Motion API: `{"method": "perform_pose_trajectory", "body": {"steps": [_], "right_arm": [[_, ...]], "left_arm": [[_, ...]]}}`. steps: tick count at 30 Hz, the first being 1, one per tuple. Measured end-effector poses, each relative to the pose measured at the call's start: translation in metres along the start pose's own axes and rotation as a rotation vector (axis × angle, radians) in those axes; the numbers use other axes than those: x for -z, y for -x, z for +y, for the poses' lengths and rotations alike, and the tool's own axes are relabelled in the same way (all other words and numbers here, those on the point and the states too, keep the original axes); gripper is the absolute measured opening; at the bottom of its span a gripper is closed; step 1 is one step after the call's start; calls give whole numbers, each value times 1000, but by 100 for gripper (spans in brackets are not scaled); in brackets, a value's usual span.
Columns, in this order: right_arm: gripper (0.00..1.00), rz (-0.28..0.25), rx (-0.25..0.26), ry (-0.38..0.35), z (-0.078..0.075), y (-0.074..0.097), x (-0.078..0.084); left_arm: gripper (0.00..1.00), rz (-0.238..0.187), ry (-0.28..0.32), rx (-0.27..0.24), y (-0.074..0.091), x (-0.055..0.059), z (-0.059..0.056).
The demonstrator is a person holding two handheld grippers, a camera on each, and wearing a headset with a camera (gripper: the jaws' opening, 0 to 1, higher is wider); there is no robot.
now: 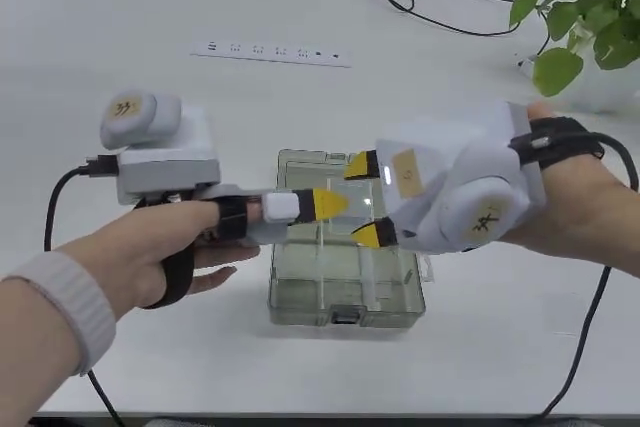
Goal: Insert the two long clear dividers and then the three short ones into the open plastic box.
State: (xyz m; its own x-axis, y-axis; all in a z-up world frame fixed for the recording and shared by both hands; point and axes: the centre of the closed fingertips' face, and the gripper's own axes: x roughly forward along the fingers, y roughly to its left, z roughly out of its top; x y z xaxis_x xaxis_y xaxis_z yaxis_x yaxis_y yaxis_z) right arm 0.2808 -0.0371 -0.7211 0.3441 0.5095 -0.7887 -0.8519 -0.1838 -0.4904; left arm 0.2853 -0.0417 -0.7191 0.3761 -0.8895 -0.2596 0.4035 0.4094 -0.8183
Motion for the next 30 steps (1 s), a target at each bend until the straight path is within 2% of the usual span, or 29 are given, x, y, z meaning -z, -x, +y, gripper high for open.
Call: {"method": "perform_pose_trajectory", "body": {"steps": [5,11,16,18,21,23,25,27,29,30], "right_arm": [[32,-13,-5,0,2,-1,-3],[32,-20,-20,-2,6,-1,-4],[33,-29,-35,0,10,0,-5],[34,-50,-52,-1,10,0,-6],[52,-95,-52,-81,8,2,-9],[51,-108,-55,-134,3,7,-8],[51,-133,-71,-185,0,11,-7],[50,-150,-105,-282,-2,15,-4],[49,-190,-134,-370,-5,20,-5],[48,-205,-159,-409,-7,24,-6]], "left_arm": [[0,5,11,17,0,3,-2],[0,12,40,31,0,6,-2],[0,19,39,36,0,9,-3],[0,18,40,37,0,10,-3],[0,8,34,40,1,8,-3],[0,8,8,43,2,7,-4],[0,2,-49,59,3,5,-6],[0,22,-79,76,5,9,-9],[0,50,-158,80,8,14,-8],[0,65,-177,90,9,17,-10]]}}
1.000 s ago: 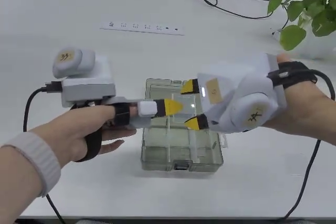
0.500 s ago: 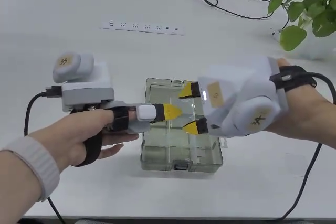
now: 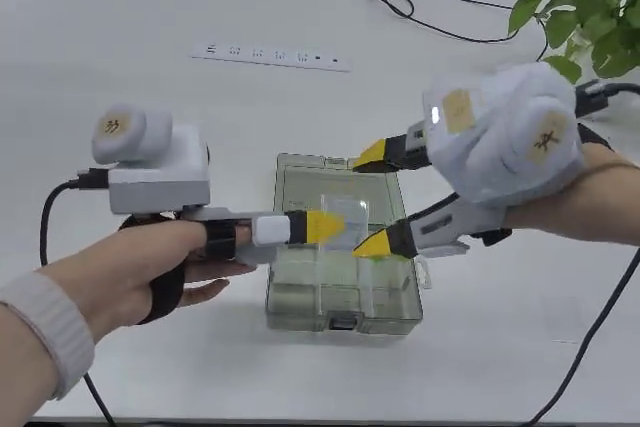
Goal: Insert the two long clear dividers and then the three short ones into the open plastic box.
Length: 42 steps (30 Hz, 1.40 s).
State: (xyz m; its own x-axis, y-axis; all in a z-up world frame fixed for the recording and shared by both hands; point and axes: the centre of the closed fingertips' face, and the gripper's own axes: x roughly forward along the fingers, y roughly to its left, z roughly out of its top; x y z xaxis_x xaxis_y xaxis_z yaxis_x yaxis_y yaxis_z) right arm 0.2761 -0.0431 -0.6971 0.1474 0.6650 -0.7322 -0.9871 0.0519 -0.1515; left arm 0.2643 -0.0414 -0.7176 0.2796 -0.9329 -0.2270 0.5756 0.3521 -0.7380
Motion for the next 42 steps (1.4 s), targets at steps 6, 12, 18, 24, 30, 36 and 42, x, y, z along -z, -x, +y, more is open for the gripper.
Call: {"method": "perform_pose_trajectory", "body": {"steps": [6,12,18,24,30,36,42], "right_arm": [[32,27,-173,-117,11,4,6],[23,98,-411,-215,34,6,4],[17,202,-536,-225,46,3,3],[10,256,-581,-217,57,-5,2],[6,283,-595,-225,59,-5,7],[4,285,-601,-245,58,-4,8],[3,286,-614,-241,59,-1,9]], "left_arm": [[0,43,-179,121,4,13,-23],[0,78,-264,159,7,23,-30],[0,126,-321,177,8,34,-33],[0,119,-334,180,8,34,-33],[0,100,-343,180,8,32,-34],[0,95,-378,179,7,33,-35],[0,77,-408,176,6,32,-36]]}}
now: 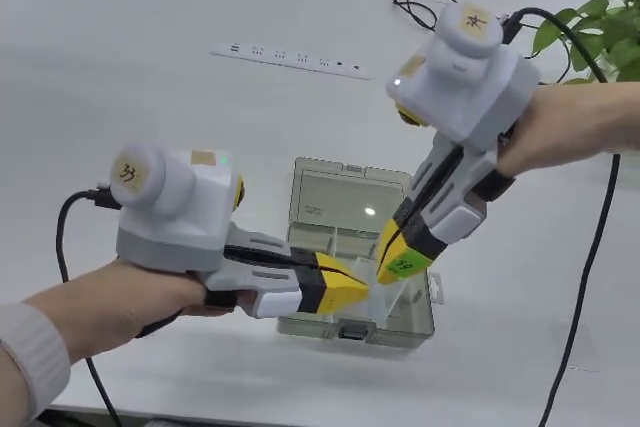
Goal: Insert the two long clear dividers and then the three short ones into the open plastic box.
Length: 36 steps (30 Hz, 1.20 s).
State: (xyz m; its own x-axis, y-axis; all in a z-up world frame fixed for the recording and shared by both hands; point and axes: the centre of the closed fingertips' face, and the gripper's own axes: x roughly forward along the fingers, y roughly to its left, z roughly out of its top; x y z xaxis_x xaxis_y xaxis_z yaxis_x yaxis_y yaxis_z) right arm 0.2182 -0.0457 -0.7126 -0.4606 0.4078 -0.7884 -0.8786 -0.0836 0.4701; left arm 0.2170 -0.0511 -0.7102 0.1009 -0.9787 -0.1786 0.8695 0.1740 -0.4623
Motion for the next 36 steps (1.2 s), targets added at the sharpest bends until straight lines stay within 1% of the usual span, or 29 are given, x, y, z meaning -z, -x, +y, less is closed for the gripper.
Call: {"method": "perform_pose_trajectory", "body": {"steps": [9,10,12,13,15,16,18,19,20,22,23,25,27,29,31,33,35,36], "right_arm": [[2,37,62,43,-4,-4,-2],[2,46,73,53,-5,-4,-2],[2,65,86,65,-4,-6,-2],[2,77,98,77,-6,-6,-2],[2,97,125,94,-9,-6,-1],[2,104,134,97,-10,-6,0],[2,103,134,79,-13,-7,0],[2,105,145,56,-15,-6,2],[2,106,147,22,-14,-6,3],[2,110,166,31,-20,-5,5],[2,123,185,36,-23,-5,8],[2,125,191,25,-22,-5,10],[2,127,210,24,-25,-4,10],[2,128,232,24,-30,-3,10],[2,129,233,6,-31,-3,11],[2,138,239,-10,-31,-4,14],[2,160,280,4,-40,-4,18],[2,170,286,1,-42,-4,20]], "left_arm": [[0,2,-1,-46,1,3,9],[0,5,-8,-57,1,3,12],[0,17,11,-58,0,5,12],[0,21,10,-61,0,6,12],[0,36,-14,-81,0,9,15],[2,41,-22,-86,1,9,16],[9,47,-17,-104,2,11,19],[15,49,-26,-119,4,12,21],[19,53,-31,-133,5,13,23],[26,59,-43,-153,7,14,27],[29,64,-46,-165,9,16,29],[37,68,-52,-184,12,17,32],[45,69,-57,-216,15,18,38],[49,80,-62,-236,18,20,42],[55,94,-83,-257,20,23,44],[60,104,-86,-269,23,26,46],[64,107,-100,-291,27,26,49],[67,109,-96,-302,29,27,50]]}}
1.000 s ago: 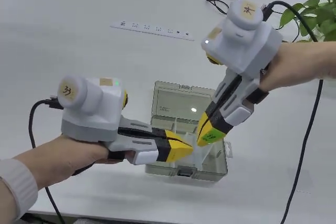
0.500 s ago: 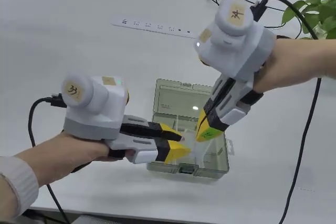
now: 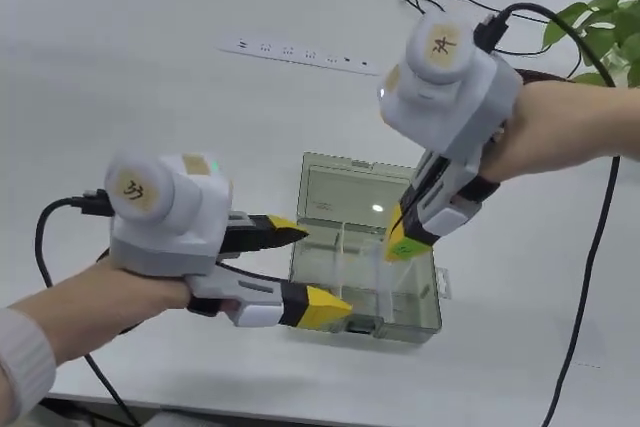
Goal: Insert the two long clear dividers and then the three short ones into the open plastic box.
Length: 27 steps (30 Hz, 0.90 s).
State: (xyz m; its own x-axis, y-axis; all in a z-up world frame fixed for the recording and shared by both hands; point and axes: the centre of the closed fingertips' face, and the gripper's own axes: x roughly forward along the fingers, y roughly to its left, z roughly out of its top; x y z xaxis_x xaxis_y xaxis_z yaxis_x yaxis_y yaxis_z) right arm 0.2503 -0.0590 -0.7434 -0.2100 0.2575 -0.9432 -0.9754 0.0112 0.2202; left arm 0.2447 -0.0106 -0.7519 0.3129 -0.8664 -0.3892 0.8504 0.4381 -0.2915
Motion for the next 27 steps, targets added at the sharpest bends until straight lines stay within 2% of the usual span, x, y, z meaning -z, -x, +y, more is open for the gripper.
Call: {"method": "perform_pose_trajectory", "body": {"steps": [5,7,10,11,14,19,27], "right_arm": [[2,-10,46,-5,-12,-2,0],[2,-18,70,-4,-17,-2,-1],[2,-29,78,-5,-22,-3,-2],[2,-34,67,-21,-22,-3,-2],[2,-41,77,-13,-26,-4,-2],[2,-48,78,-2,-25,-4,-3],[2,-60,76,-3,-32,-11,-2]], "left_arm": [[78,14,0,-49,7,7,10],[86,15,10,-74,11,9,14],[100,36,35,-103,14,16,20],[100,41,37,-109,16,18,22],[100,43,45,-114,18,20,22],[100,42,56,-115,19,21,23],[99,44,66,-111,19,25,20]]}}
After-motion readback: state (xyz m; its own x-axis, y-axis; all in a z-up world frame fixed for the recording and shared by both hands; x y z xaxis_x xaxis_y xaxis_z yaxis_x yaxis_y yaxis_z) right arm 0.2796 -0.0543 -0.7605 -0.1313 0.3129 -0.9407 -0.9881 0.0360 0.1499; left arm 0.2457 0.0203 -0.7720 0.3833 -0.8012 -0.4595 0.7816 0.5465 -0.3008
